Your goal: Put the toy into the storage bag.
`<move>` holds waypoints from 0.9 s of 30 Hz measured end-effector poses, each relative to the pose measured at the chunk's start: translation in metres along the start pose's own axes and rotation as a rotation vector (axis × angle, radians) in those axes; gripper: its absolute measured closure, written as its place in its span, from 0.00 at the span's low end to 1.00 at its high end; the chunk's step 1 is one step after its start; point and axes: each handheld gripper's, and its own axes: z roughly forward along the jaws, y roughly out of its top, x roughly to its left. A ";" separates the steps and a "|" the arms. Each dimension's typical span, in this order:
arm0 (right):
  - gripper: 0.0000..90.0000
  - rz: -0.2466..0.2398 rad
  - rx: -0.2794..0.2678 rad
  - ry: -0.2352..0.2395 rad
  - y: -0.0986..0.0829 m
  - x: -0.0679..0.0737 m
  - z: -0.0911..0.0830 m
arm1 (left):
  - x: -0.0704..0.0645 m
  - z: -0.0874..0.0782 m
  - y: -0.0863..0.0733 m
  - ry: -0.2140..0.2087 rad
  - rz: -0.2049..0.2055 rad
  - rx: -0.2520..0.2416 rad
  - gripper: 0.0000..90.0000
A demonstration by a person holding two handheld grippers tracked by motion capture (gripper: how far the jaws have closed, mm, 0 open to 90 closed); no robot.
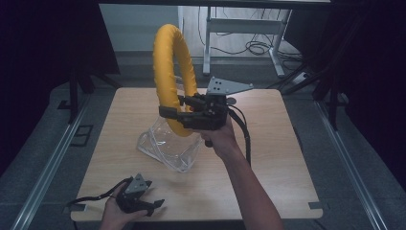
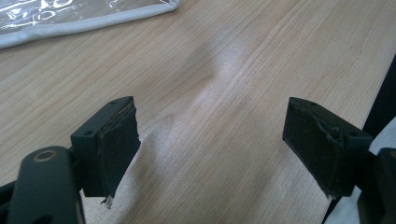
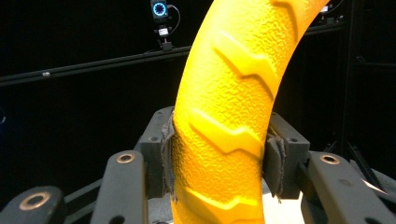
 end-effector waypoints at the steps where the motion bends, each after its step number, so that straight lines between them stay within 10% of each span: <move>1: 0.57 0.002 0.001 0.002 0.000 0.000 0.001 | 0.000 0.000 0.000 -0.002 -0.002 -0.003 0.20; 27: 0.57 0.061 0.014 0.046 -0.022 -0.007 0.022 | -0.001 0.001 -0.001 0.001 0.005 0.007 0.20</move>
